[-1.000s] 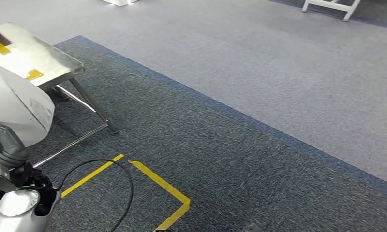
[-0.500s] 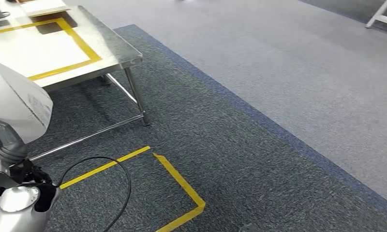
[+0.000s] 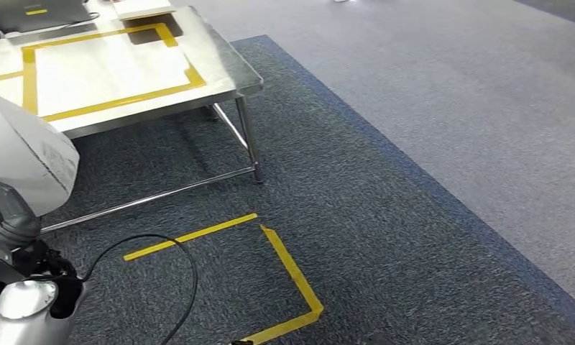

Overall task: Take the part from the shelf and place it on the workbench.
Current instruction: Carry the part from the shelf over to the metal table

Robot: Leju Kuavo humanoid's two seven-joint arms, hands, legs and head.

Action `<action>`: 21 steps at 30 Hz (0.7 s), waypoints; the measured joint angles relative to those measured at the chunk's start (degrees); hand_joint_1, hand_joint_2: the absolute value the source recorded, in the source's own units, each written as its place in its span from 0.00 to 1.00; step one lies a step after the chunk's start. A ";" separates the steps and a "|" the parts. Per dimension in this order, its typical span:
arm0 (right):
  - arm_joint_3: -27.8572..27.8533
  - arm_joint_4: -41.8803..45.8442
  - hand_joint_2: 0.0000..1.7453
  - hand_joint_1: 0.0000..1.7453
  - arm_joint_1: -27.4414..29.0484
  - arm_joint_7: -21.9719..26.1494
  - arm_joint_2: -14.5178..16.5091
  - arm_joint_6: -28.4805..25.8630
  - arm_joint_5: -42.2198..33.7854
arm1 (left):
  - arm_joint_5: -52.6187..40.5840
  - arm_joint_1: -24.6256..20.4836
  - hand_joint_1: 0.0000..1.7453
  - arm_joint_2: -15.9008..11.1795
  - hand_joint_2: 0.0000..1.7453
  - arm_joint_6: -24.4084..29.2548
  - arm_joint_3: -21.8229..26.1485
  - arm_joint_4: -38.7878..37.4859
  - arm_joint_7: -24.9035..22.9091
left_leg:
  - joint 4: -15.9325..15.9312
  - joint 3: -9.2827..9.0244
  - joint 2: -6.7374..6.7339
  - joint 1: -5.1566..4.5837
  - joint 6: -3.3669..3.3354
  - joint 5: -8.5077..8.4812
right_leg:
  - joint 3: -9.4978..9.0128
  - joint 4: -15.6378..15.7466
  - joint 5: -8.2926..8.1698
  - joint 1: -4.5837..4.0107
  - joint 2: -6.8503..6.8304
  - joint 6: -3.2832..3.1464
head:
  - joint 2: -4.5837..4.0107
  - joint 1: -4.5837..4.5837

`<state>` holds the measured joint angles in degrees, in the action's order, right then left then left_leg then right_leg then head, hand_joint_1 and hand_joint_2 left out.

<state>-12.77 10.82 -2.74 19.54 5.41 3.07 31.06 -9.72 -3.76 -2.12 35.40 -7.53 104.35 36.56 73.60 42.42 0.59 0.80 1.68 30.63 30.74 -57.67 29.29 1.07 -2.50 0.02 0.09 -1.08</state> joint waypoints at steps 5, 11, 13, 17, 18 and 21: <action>0.01 0.00 0.00 0.00 -0.13 -0.02 0.00 0.05 0.03 | 0.11 0.03 1.00 0.00 1.00 0.14 0.01 -0.01 0.02 | -13.93 -6.75 -4.86 -0.79 -1.03 -5.70 | -1.14 -0.07 1.27 -0.64 -3.30 1.19 | 0.01 -0.01; 0.01 0.02 0.00 0.00 -0.26 -0.01 -0.01 -0.63 0.31 | 0.17 0.56 1.00 0.05 1.00 0.57 0.18 0.05 0.13 | -14.82 -7.01 -1.30 -0.37 -3.02 -5.49 | 0.99 -5.93 5.60 -0.48 -0.06 2.65 | 0.00 0.62; 0.01 0.01 0.00 0.00 -0.03 0.00 -0.01 -1.03 0.39 | 0.16 0.83 1.00 0.11 1.00 0.62 0.20 0.06 0.16 | -14.81 -6.98 0.18 -0.40 -3.30 -5.45 | 5.35 -13.86 8.53 -0.46 2.04 2.65 | 0.00 0.82; -0.04 0.00 0.00 0.00 0.19 -0.96 -0.01 -2.11 0.32 | 0.25 1.25 1.00 0.15 1.00 0.63 0.20 0.06 0.16 | -14.74 -7.23 2.38 -0.50 -3.34 -5.29 | 6.01 -10.31 2.75 -0.52 2.58 2.08 | 0.00 0.85; -0.15 0.00 0.00 0.00 0.07 -1.51 -0.01 -2.45 0.11 | 0.29 1.28 1.00 0.15 1.00 0.64 0.21 0.06 0.16 | -14.67 -7.26 2.75 -0.60 -3.21 -5.22 | 4.67 -6.42 0.70 -0.55 2.89 1.87 | 0.00 0.84; -0.51 0.00 0.00 0.00 -0.23 -2.55 0.01 -2.99 -0.25 | 0.33 1.37 1.00 0.16 1.00 0.75 0.21 0.06 0.16 | -14.50 -7.01 3.21 -0.76 -2.50 -5.20 | 2.38 -1.06 -0.84 -0.67 3.64 1.30 | 0.00 0.73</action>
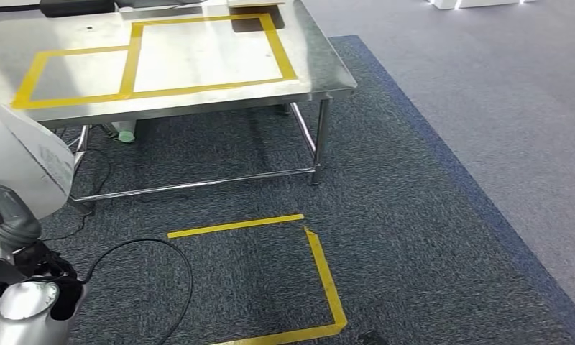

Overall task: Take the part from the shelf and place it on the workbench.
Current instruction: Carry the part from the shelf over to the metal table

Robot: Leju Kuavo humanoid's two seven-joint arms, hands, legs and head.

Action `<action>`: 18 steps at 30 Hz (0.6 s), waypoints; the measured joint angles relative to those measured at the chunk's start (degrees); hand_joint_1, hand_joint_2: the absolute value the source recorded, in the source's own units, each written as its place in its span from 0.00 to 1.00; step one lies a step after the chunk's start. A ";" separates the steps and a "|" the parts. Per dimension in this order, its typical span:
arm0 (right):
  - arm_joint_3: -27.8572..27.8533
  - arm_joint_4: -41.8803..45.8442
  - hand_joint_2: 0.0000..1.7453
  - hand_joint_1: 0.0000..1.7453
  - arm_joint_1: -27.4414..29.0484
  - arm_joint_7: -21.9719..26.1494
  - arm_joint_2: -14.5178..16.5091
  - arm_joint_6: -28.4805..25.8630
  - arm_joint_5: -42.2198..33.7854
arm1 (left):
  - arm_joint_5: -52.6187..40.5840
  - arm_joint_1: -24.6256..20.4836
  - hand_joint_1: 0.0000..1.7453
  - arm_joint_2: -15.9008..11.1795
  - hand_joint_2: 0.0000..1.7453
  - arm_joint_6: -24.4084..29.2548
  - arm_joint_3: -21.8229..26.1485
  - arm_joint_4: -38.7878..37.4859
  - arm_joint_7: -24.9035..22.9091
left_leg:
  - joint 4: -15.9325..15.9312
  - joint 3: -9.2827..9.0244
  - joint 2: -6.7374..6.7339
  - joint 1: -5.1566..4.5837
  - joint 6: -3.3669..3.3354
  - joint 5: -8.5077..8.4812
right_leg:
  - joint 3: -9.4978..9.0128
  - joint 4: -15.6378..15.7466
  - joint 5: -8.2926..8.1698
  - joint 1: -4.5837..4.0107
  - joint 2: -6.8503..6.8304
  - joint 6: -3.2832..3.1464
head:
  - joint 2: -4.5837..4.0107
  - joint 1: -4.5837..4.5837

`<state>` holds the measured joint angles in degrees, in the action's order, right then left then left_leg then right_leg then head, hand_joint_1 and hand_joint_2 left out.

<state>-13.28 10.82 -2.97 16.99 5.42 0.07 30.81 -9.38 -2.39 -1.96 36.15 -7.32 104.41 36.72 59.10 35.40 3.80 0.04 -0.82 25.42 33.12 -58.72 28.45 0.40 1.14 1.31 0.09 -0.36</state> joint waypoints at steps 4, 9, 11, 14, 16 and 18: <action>-0.31 0.01 0.00 0.00 0.10 -0.28 -0.01 -0.67 0.04 | -0.01 0.10 1.00 0.04 1.00 0.11 -0.04 0.02 0.02 | 2.27 0.86 -1.17 0.19 1.20 1.62 | -0.50 0.62 -0.44 0.22 -0.44 -1.27 | 0.00 -0.19; -0.52 0.01 0.00 0.00 0.30 0.14 0.01 -1.56 0.39 | 0.72 0.62 1.00 -0.10 1.00 -0.23 -0.05 0.02 0.03 | 15.75 6.58 -2.99 0.54 2.17 7.25 | -0.76 0.67 -0.31 0.26 -1.37 -1.73 | 0.00 -0.46; -0.55 0.00 0.00 0.00 0.34 0.33 0.01 -1.66 0.46 | 1.34 0.77 1.00 -0.17 1.00 -0.62 -0.03 0.03 0.04 | 10.79 4.02 -3.14 0.59 2.05 4.02 | -0.93 0.65 -0.20 0.26 -1.59 -1.59 | 0.00 -0.46; -0.56 0.00 0.00 0.00 0.32 0.60 0.01 -1.72 0.56 | 2.36 0.78 1.00 -0.20 1.00 -1.09 0.11 0.05 0.00 | 1.12 -0.79 -3.80 0.34 1.45 0.92 | -1.06 0.54 0.08 -0.05 -1.74 -0.96 | 0.00 -0.39; -0.57 0.00 0.00 0.00 0.33 0.72 0.01 -1.75 0.59 | 2.69 0.89 1.00 -0.20 1.00 -1.26 0.25 0.07 -0.02 | -0.06 -1.18 -3.79 0.12 0.89 1.08 | -1.03 0.63 0.13 -0.19 -1.88 -0.36 | 0.00 -0.35; -0.58 0.01 0.00 0.00 0.34 0.88 0.01 -1.73 0.64 | 2.73 0.98 1.00 -0.21 1.00 -1.34 0.38 0.14 0.00 | -0.39 -1.34 -3.69 0.27 0.15 0.93 | -0.78 0.36 0.56 -0.09 -1.91 0.28 | 0.00 -0.31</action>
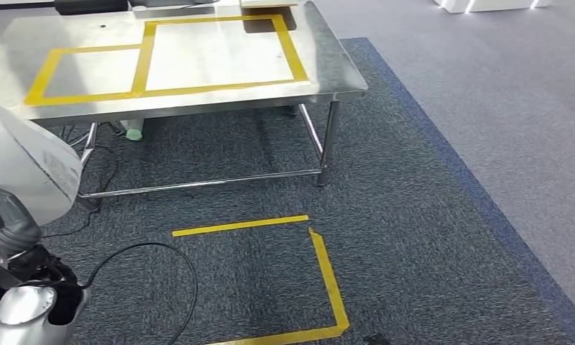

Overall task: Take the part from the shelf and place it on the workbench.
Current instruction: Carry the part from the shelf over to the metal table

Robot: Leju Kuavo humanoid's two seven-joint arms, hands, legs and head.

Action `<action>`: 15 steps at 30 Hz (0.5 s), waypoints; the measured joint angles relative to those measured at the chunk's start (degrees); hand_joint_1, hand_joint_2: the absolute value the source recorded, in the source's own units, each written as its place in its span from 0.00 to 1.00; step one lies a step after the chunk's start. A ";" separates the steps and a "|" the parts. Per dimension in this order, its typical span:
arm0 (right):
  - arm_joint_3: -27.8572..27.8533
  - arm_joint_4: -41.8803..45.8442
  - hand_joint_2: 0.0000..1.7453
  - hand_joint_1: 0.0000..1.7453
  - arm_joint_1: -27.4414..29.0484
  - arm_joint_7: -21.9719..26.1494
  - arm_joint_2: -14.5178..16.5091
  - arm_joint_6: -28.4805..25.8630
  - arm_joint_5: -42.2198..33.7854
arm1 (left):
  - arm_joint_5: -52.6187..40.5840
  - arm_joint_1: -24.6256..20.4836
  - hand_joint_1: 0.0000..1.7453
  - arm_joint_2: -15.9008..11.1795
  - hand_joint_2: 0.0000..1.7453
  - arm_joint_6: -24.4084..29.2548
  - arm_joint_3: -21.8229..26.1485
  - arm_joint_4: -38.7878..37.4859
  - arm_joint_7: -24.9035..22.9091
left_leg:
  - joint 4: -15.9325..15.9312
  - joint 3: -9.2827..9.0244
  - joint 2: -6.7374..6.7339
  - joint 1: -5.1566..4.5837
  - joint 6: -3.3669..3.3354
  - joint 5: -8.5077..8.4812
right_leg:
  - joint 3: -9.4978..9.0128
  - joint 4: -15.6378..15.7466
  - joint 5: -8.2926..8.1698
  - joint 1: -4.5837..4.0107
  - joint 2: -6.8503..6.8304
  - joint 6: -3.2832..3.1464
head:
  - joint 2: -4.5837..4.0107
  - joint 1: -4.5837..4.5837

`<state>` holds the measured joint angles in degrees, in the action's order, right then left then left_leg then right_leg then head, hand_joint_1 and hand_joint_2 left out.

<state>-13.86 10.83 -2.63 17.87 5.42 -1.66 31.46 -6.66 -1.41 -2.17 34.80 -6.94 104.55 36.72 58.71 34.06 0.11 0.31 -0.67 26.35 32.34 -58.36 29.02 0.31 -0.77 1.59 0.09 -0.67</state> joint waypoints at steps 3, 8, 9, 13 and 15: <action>-0.03 -0.01 0.00 0.00 0.00 0.35 0.00 0.11 0.13 | -0.01 0.05 1.00 -0.01 1.00 -0.26 0.10 0.20 0.08 | -0.35 -0.21 0.03 0.17 -0.97 -0.07 | 3.76 -7.62 4.08 0.09 0.43 0.57 | 0.00 0.35; -0.24 -0.01 0.00 0.00 0.45 0.47 0.00 0.27 0.58 | -0.02 0.31 1.00 -0.02 1.00 -0.83 0.18 0.22 0.10 | -0.29 -0.61 0.47 0.06 -1.13 0.41 | 7.15 -12.11 2.81 0.23 0.60 0.66 | 0.00 0.42; -0.28 -0.01 0.00 0.00 0.49 0.50 0.00 0.26 0.67 | -0.03 0.31 1.00 -0.02 1.00 -0.92 0.19 0.22 0.12 | -0.28 -0.81 0.57 0.06 -0.95 0.59 | 5.32 -7.96 0.67 0.26 0.66 0.53 | 0.00 0.43; -0.34 -0.01 0.00 0.00 0.48 0.58 -0.01 0.24 0.90 | -0.08 0.34 1.00 -0.03 1.00 -1.22 0.27 0.23 0.24 | -0.12 -0.98 0.78 -0.27 0.14 1.05 | 0.89 0.10 -1.00 0.09 0.91 -0.24 | 0.00 0.33; -0.39 -0.01 0.00 0.00 0.56 0.61 -0.02 0.21 0.95 | -0.09 0.38 1.00 -0.01 1.00 -1.39 0.28 0.26 0.27 | 0.08 -1.08 0.74 -0.12 0.75 1.33 | 0.56 0.30 -1.00 0.18 0.88 -0.87 | 0.00 0.33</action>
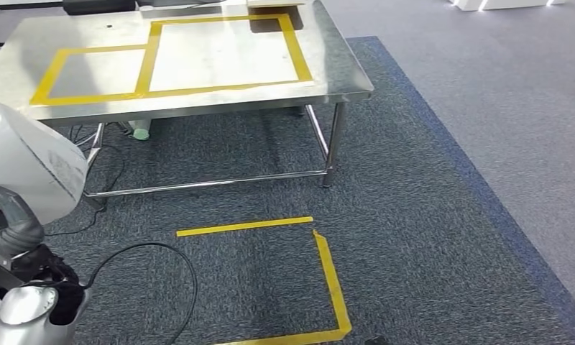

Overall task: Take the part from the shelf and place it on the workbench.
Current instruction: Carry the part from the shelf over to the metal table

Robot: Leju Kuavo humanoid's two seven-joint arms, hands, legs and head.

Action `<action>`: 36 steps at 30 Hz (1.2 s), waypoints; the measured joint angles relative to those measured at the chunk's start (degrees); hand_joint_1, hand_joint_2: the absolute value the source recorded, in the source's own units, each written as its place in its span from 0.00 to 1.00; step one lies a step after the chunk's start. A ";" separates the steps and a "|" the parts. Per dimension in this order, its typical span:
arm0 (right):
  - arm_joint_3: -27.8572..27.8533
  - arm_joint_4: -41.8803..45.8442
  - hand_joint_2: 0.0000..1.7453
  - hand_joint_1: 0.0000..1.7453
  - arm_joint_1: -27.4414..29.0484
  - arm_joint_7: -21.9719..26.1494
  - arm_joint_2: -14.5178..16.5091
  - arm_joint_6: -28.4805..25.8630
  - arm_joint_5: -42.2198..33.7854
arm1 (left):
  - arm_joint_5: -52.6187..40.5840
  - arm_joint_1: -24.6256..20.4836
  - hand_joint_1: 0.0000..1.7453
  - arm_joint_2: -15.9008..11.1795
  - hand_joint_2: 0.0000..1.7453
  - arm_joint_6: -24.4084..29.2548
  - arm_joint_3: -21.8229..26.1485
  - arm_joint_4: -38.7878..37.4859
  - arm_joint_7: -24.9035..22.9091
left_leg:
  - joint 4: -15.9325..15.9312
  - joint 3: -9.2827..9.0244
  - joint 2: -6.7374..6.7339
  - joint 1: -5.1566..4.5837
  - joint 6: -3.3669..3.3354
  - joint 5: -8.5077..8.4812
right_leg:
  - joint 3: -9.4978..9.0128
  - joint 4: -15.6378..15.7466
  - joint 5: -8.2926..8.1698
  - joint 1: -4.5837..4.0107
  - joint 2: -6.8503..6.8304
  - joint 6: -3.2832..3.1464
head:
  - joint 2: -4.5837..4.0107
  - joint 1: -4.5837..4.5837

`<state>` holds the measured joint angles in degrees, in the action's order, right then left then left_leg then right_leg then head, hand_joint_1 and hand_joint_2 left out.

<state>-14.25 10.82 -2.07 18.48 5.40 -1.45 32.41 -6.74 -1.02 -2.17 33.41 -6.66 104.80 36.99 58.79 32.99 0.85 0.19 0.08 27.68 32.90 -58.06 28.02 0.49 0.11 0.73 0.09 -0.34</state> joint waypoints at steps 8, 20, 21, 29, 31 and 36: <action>-0.14 -0.01 0.00 0.00 0.15 0.05 0.00 0.01 0.01 | -0.05 0.29 1.00 -0.01 1.00 -0.18 0.13 0.02 0.12 | 13.24 8.02 -0.29 0.37 1.07 1.61 | -3.57 0.46 2.43 0.17 -0.22 -1.06 | 0.00 -0.60; -0.16 -0.01 0.00 0.00 -0.13 0.14 0.00 0.01 -0.01 | -0.08 0.29 1.00 0.02 1.00 -0.23 0.21 0.13 0.32 | -0.59 -0.17 -0.37 0.02 -2.27 -0.05 | 4.32 -14.07 7.88 0.02 -0.21 1.73 | 0.01 0.14; -0.16 -0.01 0.00 0.00 0.05 0.15 0.00 0.01 -0.01 | -0.07 0.39 1.00 0.03 1.00 -0.23 0.21 0.13 0.32 | -0.60 -0.85 -0.31 -0.03 -2.31 0.56 | 6.44 -15.93 8.92 0.02 -0.20 1.79 | 0.01 0.15; -0.16 -0.13 0.00 0.00 0.90 0.37 0.00 0.02 0.11 | 0.10 1.01 1.00 0.05 1.00 -0.22 0.23 0.21 0.34 | -0.62 -7.65 0.20 -0.24 -0.79 5.91 | 4.67 -1.58 -1.93 -0.56 -0.27 -0.03 | 0.00 0.18; -0.18 -0.10 0.00 0.00 0.75 0.39 -0.03 -0.03 0.17 | 0.08 1.00 1.00 0.09 1.00 -0.22 0.24 0.36 0.38 | 2.01 -7.46 0.05 -0.11 -0.26 5.06 | 2.86 -1.06 -1.51 -0.48 -0.23 -0.76 | 0.01 0.17; -0.22 -0.10 0.00 0.00 0.40 0.40 -0.07 -0.03 0.19 | 0.09 1.21 1.00 0.04 1.00 -0.16 0.27 0.46 0.47 | 15.48 2.76 -0.19 0.21 0.91 9.80 | -1.51 -0.80 1.65 -0.19 -0.04 -1.45 | 0.01 -0.08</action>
<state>-14.47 10.73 -1.67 18.88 5.33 -1.48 32.60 -6.66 0.19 -2.14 33.25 -6.38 105.26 37.46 74.27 35.75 0.66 0.40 0.99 37.48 31.39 -58.85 29.66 0.30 0.07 -0.73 0.09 -0.42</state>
